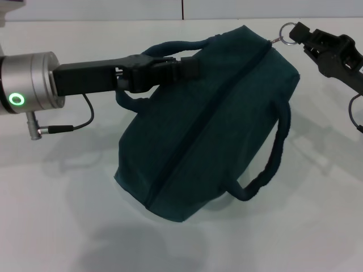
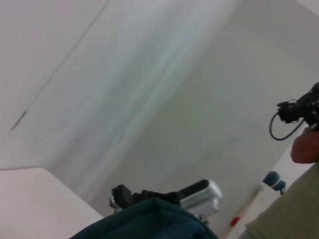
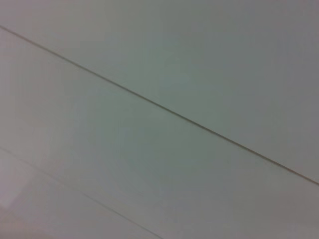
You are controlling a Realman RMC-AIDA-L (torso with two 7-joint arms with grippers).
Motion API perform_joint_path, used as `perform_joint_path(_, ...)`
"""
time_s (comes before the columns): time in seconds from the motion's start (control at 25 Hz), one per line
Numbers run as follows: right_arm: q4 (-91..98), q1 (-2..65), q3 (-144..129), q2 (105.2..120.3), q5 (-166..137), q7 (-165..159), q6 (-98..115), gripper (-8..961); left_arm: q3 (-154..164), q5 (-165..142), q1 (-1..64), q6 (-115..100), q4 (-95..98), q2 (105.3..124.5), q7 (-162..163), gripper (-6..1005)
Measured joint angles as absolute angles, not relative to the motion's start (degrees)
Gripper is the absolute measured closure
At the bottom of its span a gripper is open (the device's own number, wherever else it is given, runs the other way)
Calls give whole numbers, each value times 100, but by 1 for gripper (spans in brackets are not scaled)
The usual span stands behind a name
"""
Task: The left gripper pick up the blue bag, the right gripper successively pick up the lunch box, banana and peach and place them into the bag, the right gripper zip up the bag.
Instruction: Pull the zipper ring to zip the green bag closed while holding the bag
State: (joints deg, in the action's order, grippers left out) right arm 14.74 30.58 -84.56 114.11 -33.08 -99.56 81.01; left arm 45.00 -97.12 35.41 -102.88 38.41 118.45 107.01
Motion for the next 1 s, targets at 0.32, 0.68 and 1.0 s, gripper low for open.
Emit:
perform_joint_path(0.32, 1259, 3053, -8430, 11398, -3312, -10208, 8036, 939, 4495, -9564, 3543, -10549, 3843, 11872, 10580, 952)
perform_joint_path(0.68, 1256, 3133, -8463, 11411, -3368, -10165, 8008, 935, 4466, -9350, 3499, -10612, 3837, 11885, 10466, 952)
perform_joint_path(1.0, 1337, 3158, -8442, 11441, -3455, -9927, 8329, 849, 4439, -9349, 3479, -10025, 3724, 11902, 10489, 953)
